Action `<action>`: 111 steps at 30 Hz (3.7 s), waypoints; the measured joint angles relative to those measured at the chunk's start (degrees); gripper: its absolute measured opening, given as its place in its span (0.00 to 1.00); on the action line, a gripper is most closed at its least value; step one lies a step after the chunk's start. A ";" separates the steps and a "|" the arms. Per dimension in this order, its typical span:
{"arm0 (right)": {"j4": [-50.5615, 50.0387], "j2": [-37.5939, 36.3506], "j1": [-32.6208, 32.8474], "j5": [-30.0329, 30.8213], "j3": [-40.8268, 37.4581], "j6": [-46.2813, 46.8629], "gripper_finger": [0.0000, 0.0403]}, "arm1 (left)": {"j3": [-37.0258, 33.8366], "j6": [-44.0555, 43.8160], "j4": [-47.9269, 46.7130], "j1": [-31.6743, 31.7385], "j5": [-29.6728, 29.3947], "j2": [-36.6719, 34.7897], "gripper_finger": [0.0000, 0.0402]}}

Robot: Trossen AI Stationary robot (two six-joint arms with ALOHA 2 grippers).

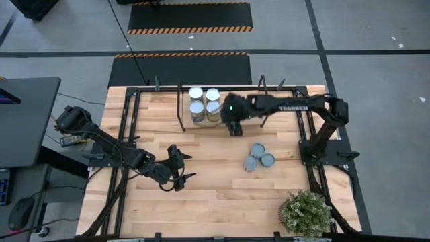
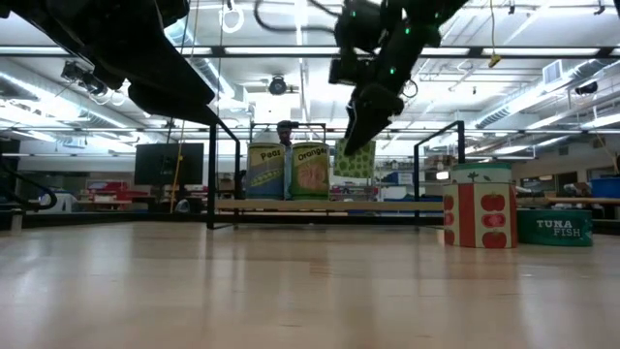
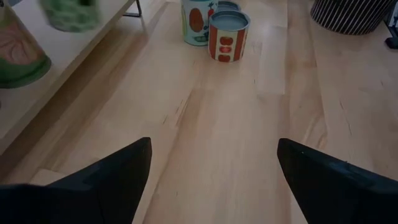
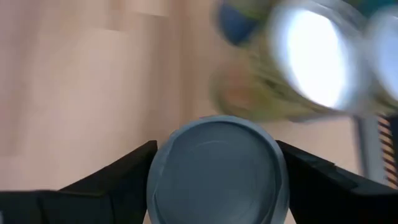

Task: Pick and place cans onto a shelf
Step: Put the canned beans on the shelf, then put the canned tomatoes on the shelf

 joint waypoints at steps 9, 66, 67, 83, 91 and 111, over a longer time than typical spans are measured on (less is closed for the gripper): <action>2.07 0.28 -10.46 -4.93 -0.09 -4.28 0.77 | 0.00 0.02 0.02 -0.02 0.00 0.00 0.88; -9.77 -3.49 19.10 -8.36 -5.65 4.77 0.96 | 0.00 -0.51 0.09 1.86 3.17 0.00 0.88; -9.41 -3.52 20.55 -7.89 -6.53 4.73 0.96 | 0.00 -0.51 0.09 1.86 3.16 0.00 0.88; -5.07 -3.52 24.62 -5.39 -14.59 10.06 0.96 | 0.00 -1.91 0.46 1.86 3.56 0.00 0.88; -7.80 -3.52 24.39 -4.82 -14.62 10.31 0.95 | 0.00 -1.93 0.49 1.86 3.64 0.00 0.88; -5.07 -3.48 22.33 -2.85 -13.14 9.12 0.74 | 0.00 -1.94 0.55 2.51 3.70 0.00 0.88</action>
